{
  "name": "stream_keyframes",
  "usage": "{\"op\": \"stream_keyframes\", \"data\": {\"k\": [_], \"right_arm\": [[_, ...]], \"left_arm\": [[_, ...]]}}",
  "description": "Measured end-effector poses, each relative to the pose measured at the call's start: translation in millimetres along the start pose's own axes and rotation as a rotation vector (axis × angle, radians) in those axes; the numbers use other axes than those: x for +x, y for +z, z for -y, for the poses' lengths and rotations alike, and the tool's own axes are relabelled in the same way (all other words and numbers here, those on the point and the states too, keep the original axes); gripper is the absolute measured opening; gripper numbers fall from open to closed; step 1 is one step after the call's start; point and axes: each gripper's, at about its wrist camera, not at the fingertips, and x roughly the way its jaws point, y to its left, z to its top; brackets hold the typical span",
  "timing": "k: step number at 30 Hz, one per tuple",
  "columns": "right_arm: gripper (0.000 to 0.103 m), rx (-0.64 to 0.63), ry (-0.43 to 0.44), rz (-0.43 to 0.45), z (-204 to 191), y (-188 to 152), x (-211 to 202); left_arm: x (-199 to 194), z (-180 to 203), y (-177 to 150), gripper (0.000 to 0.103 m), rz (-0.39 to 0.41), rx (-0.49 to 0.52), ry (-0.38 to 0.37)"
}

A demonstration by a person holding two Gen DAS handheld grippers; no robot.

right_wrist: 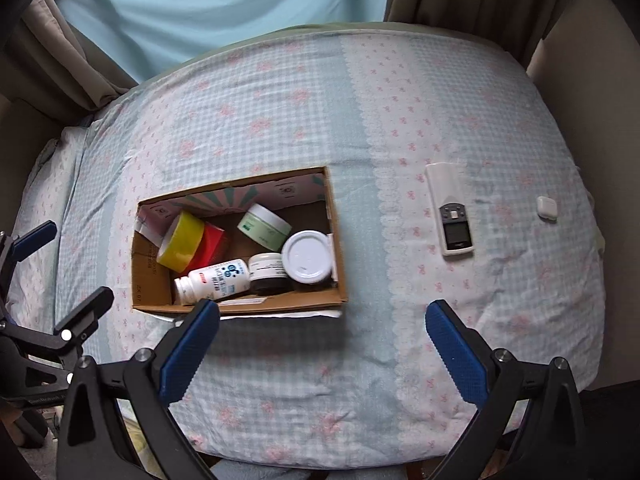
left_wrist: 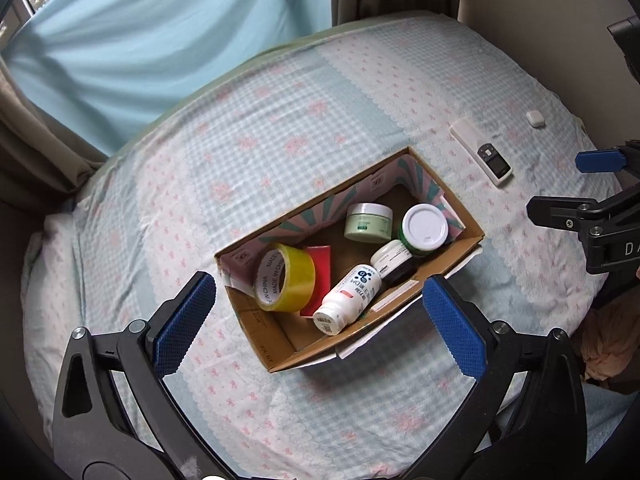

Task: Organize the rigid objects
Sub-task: 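Withdraw both tools from the box toward the remote and earbud case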

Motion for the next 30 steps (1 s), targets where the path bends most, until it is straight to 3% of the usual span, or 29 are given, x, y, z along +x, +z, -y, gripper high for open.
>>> {"op": "stream_keyframes", "data": {"k": [5,8,12,17,24,30], "right_arm": [[0.103,0.025,-0.101,0.071,65,-9,-25],[0.102,0.069,-0.152,0.070,118,-10,-29],[0.103,0.168,-0.103,0.050,199,-9,-24],[0.103,0.141,-0.112,0.046,273,3,-16],[0.103,0.111,-0.068,0.006,351,30,14],[0.103,0.123,-0.033,-0.066,395,57,55]], "left_arm": [[0,41,22,0.103,-0.022,-0.079,-0.040],[4,73,36,0.103,-0.032,-0.114,-0.035],[17,122,58,0.103,-0.067,-0.138,-0.015],[45,180,90,0.103,-0.116,-0.176,-0.011],[101,252,137,0.103,-0.185,-0.239,-0.039],[153,282,163,0.103,-0.274,-0.341,-0.070]]}}
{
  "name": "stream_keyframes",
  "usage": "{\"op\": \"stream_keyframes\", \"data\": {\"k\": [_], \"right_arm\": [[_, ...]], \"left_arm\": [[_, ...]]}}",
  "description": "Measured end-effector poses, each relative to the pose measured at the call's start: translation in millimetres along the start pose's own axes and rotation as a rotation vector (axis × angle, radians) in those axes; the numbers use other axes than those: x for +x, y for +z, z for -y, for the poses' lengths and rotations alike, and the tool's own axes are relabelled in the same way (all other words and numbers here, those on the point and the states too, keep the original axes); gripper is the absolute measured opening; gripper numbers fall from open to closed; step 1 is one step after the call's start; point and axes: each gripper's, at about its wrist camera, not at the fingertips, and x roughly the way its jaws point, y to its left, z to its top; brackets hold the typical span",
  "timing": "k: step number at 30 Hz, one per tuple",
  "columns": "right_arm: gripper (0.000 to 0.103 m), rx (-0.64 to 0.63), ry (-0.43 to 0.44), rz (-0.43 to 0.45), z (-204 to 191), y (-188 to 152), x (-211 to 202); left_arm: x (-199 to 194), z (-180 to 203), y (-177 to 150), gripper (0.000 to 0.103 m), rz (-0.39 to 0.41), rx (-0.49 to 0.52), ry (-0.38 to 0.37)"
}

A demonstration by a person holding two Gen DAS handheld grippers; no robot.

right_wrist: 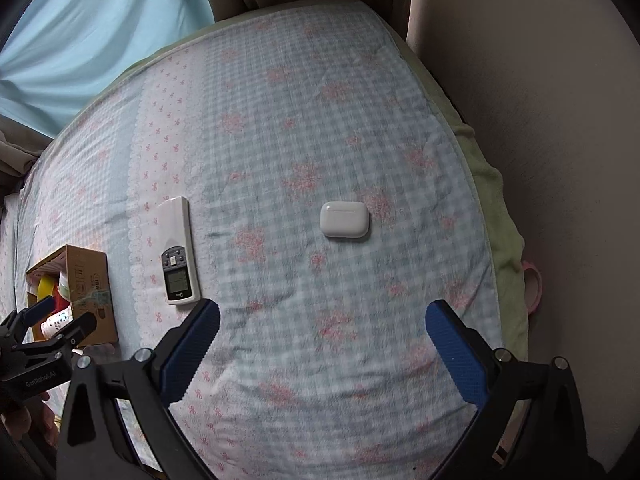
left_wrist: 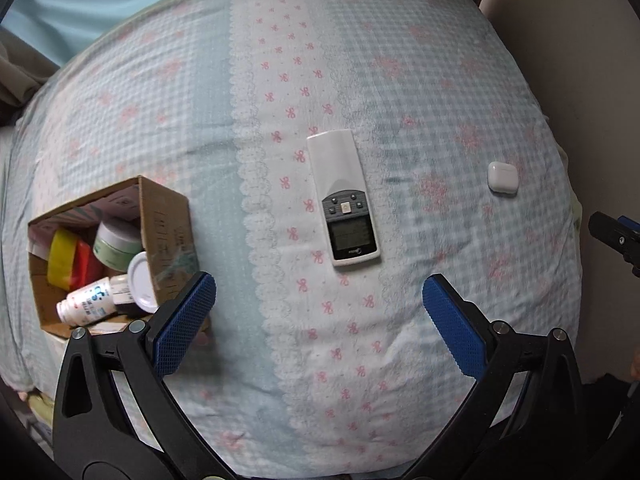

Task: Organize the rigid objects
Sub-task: 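Withdraw both tools from the box toward the remote and earbud case, then grasp the white remote control with the left tool while the right tool grasps the white earbud case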

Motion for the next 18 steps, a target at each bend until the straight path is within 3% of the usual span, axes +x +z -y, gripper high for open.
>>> {"op": "stream_keyframes", "data": {"k": [8,18], "right_arm": [[0.102,-0.028,-0.014,-0.096,24,40,69],[0.099,-0.019,0.005,-0.211,33,61,145]], "left_arm": [[78,16,39,0.103,-0.099,-0.049,0.007],[158,6,64,0.103,-0.208,-0.170,0.036]]}}
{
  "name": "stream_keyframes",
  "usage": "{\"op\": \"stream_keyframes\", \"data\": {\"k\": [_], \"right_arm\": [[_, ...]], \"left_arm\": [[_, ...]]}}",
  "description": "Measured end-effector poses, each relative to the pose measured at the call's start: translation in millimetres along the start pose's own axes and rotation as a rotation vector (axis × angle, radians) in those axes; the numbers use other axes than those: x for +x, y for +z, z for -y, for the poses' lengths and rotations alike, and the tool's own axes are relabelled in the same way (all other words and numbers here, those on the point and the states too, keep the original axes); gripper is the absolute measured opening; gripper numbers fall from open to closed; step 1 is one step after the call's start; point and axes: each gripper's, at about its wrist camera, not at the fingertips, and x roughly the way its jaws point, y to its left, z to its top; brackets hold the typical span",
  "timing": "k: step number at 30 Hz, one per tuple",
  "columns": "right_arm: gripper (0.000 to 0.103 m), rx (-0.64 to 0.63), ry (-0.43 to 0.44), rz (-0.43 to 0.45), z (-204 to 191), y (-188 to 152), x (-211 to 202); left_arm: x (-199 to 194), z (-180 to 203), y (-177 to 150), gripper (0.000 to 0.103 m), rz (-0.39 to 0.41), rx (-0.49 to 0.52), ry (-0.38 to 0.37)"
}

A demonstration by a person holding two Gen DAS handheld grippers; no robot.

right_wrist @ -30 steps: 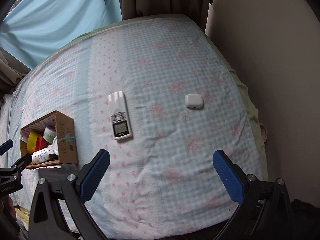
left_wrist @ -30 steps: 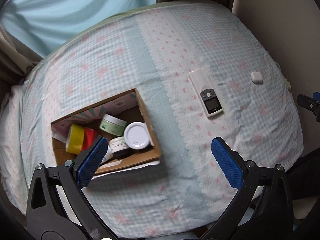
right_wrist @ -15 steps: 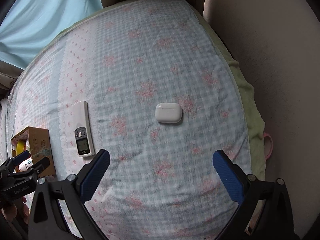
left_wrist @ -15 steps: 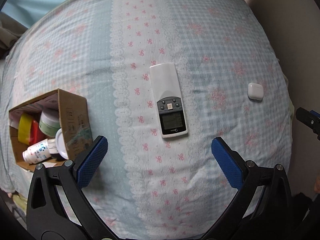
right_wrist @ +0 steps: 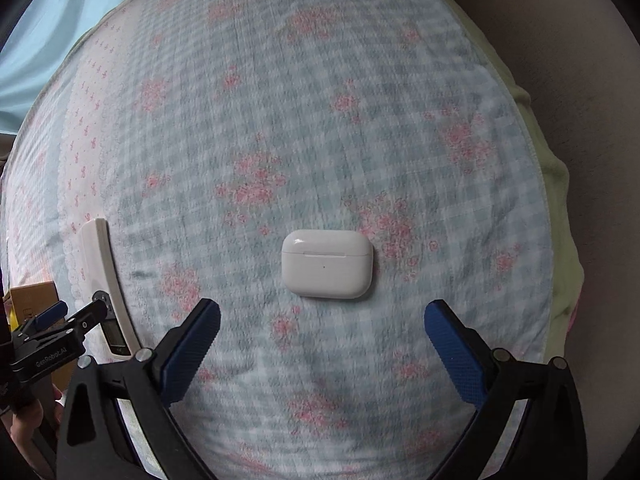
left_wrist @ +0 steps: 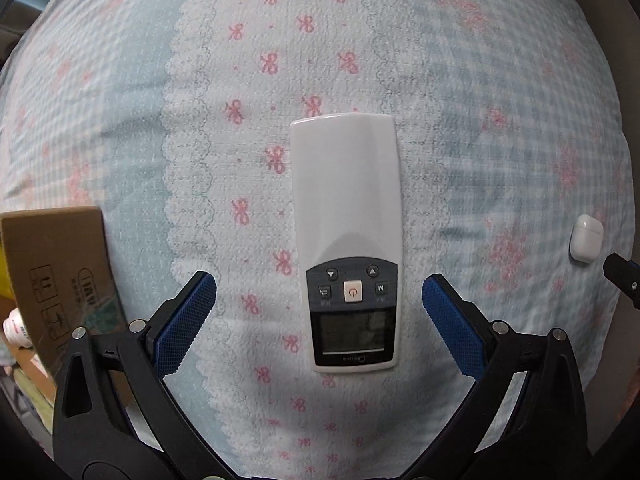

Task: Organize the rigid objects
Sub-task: 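Grasp the white remote control with the left tool while the right tool grasps the white earbud case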

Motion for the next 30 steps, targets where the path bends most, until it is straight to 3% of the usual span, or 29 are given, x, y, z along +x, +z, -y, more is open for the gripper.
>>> {"op": "stream_keyframes", "data": {"k": [5,8,16,19,21,30], "right_arm": [[0.095,-0.003,-0.022,-0.040,2,8,25],[0.084,-0.002,-0.016,-0.070,2,11,37],[0.080,0.012,-0.054,-0.091,5,12,47],[0.071,0.007,-0.077,-0.093,7,9,45],[0.059,-0.002,-0.100,-0.095,9,6,43],[0.056,-0.009,-0.089,-0.093,17,-4,39]], "left_arm": [[21,8,7,0.101,-0.039,-0.007,0.007],[27,12,9,0.094,-0.052,-0.024,-0.005],[27,15,12,0.088,-0.042,-0.031,-0.037],[23,18,9,0.075,-0.036,-0.014,-0.046],[17,18,10,0.055,-0.030,-0.003,-0.047],[5,17,12,0.055,-0.028,-0.005,-0.080]]}}
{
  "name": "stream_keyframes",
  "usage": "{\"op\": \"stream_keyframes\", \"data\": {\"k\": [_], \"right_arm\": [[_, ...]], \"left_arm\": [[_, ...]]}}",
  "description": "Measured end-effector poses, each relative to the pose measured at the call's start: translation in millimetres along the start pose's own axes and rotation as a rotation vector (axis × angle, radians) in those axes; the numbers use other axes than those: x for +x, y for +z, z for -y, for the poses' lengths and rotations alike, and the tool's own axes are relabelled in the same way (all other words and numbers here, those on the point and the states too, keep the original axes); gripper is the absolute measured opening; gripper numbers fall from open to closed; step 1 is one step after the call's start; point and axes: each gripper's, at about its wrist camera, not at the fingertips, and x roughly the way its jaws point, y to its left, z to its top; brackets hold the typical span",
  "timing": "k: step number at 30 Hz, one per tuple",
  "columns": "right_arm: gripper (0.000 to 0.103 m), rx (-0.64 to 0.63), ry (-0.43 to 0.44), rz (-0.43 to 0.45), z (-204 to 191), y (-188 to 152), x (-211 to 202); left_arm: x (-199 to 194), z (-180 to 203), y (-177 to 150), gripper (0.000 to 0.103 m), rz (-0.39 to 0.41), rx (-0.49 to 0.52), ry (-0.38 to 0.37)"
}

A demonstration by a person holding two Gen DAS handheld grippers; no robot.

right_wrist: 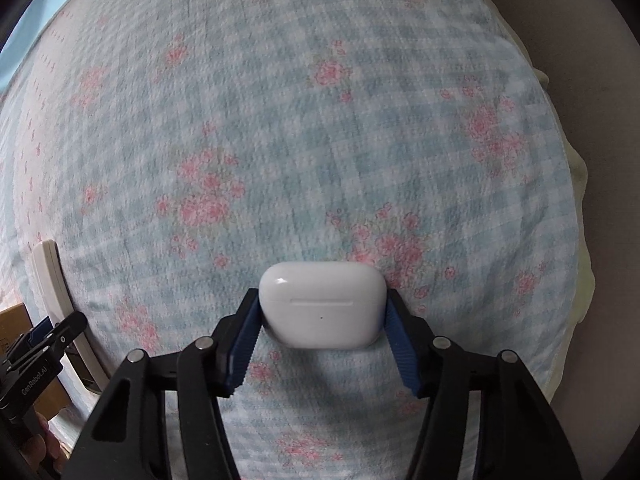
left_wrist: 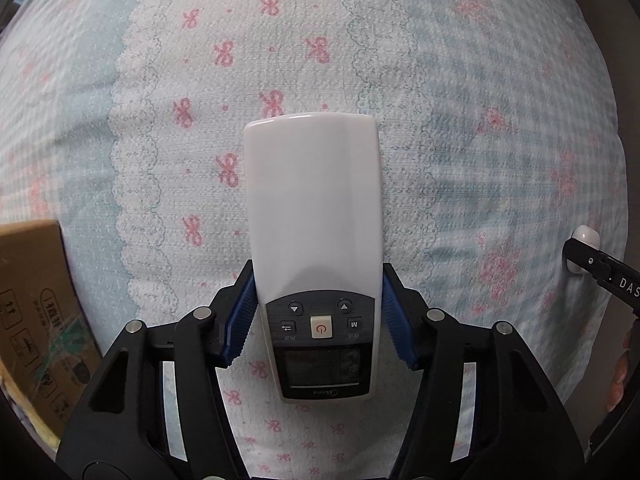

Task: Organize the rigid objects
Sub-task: 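Grasp the white remote control with the left tool while the right tool grasps the white earbud case, then carry the remote and earbud case into the cardboard box and open both tools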

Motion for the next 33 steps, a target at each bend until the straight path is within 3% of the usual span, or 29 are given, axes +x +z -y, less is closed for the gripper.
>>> {"op": "stream_keyframes", "data": {"k": [10,21,25,28,30,33], "right_arm": [[0.055,0.001,0.027,0.048,2,-23,-18],[0.055,-0.055,0.048,0.118,-14,-64,-62],[0.055,-0.093,0.059,0.148,-28,-86,-87],[0.055,-0.130,0.071,0.168,-45,-83,-114],[0.055,-0.158,0.079,0.184,-70,-61,-130],[0.055,-0.188,0.112,0.208,-88,-77,-150]], "left_arm": [[-18,-33,5,0.055,0.026,-0.025,-0.051],[-82,-58,-9,0.055,0.116,-0.041,-0.083],[-109,-76,-38,0.055,0.155,-0.046,-0.099],[-127,-81,-59,0.055,0.186,-0.052,-0.104],[-145,-90,-71,0.055,0.212,-0.051,-0.089],[-167,-117,-85,0.055,0.251,-0.061,-0.079]]}}
